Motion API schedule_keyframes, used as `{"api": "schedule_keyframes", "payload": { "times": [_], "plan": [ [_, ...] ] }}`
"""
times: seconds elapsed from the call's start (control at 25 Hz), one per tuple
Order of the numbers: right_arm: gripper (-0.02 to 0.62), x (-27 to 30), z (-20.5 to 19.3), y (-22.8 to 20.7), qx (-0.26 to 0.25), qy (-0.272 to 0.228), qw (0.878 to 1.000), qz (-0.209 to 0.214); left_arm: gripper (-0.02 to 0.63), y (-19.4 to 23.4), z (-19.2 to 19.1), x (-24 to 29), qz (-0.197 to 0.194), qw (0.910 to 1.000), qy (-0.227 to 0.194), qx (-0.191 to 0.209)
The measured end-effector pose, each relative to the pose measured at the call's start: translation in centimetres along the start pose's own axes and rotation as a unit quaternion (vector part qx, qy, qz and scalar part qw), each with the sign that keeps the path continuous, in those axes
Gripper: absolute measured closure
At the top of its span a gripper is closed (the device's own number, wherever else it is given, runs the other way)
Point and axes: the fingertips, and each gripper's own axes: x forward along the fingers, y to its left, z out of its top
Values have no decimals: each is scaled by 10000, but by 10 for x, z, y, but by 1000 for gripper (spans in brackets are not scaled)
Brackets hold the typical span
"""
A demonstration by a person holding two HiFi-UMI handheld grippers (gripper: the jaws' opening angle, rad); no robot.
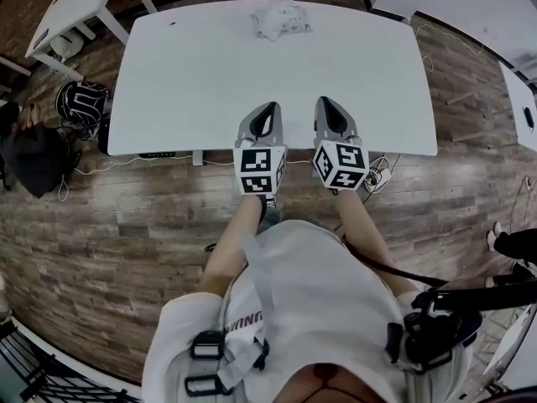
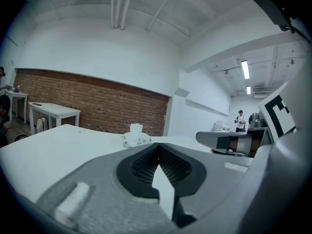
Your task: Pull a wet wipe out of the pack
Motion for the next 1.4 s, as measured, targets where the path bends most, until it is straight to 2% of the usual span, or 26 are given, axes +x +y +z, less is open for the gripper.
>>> {"api": "schedule_keyframes", "payload": {
  "times": [0.28,0.48,0.76,0.96,1.08,1.4],
  "plan": [
    [591,18,-5,-6,-20,116,9999,-31,604,19,-9,13,147,9997,83,-170],
    [591,49,-2,-19,-14,171,9997,144,604,25,-5,43,298,9994,134,-144],
    [591,104,15,-46,-18,221,9987,452,604,28,20,105,416,9991,78,-103],
    [591,126,17,-56,-22,277,9971,706,604,33,20,122,671,9976,147,-91],
    [591,137,13,-65,-64,342,9969,702,604,34,14,130,797,9965,259,-13],
    [591,169,14,-58,-40,418,9963,746,604,47,14,143,698,9968,371,-110]
  ]
}}
